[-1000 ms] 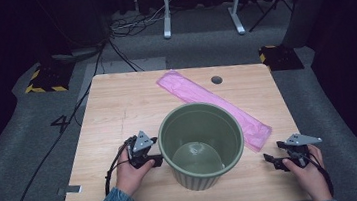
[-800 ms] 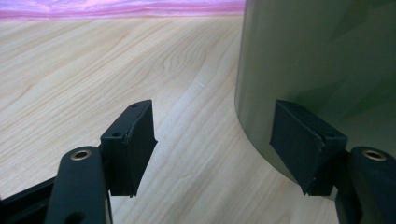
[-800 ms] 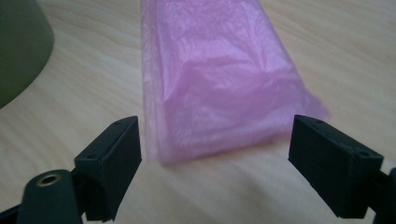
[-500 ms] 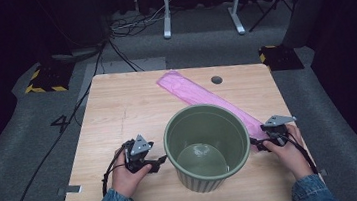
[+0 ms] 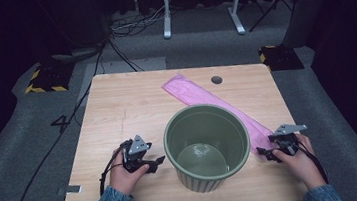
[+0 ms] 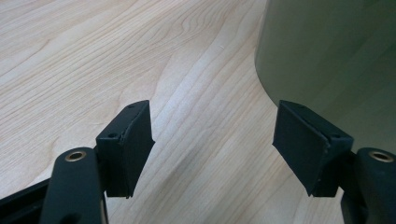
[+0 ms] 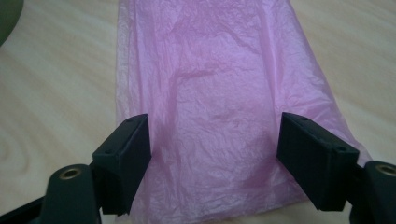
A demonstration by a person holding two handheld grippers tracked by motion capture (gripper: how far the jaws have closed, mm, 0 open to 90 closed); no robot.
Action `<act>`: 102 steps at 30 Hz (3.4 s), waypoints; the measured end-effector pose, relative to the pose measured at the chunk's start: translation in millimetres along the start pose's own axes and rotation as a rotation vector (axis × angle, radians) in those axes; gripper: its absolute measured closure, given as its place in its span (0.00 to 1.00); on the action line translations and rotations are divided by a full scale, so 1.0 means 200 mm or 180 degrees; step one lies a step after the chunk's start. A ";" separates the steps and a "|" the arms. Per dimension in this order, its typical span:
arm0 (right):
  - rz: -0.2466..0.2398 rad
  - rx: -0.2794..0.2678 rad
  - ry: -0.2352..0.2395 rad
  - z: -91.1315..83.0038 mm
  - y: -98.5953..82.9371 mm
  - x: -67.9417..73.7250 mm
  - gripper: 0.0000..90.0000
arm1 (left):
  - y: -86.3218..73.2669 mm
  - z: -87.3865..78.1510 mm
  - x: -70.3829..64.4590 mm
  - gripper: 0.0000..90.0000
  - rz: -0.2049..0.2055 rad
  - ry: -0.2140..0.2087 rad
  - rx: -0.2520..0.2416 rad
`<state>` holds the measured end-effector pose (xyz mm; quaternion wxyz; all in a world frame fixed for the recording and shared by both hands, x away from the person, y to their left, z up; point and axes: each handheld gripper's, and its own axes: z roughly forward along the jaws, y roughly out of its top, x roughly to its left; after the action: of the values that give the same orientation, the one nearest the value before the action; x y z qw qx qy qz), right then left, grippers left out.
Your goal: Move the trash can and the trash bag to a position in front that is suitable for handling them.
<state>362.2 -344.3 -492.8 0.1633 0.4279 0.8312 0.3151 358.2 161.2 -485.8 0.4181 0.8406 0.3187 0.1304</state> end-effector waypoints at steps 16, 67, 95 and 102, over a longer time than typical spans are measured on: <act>0.0109 -0.0157 -0.0088 -0.32 -0.04 0.07 0.25 | 0.00 -0.01 -0.01 0.31 -0.0017 0.0040 0.0024; 0.0049 0.0296 -0.0016 -0.28 -0.09 0.09 0.27 | -0.06 -0.02 -0.02 0.29 -0.0004 0.0120 0.0075; -0.0023 0.0267 0.0096 -0.04 0.04 0.25 0.97 | -0.07 -0.07 -0.02 0.29 0.0017 0.0173 0.0055; -0.0108 -0.0139 0.0187 -0.06 -0.02 0.23 1.00 | -0.07 -0.09 0.00 0.29 -0.0018 0.0201 0.0025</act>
<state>326.2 -313.7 -485.7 0.1534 0.4006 0.8357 0.3428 343.9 178.1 -486.1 0.4049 0.8368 0.3346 0.1545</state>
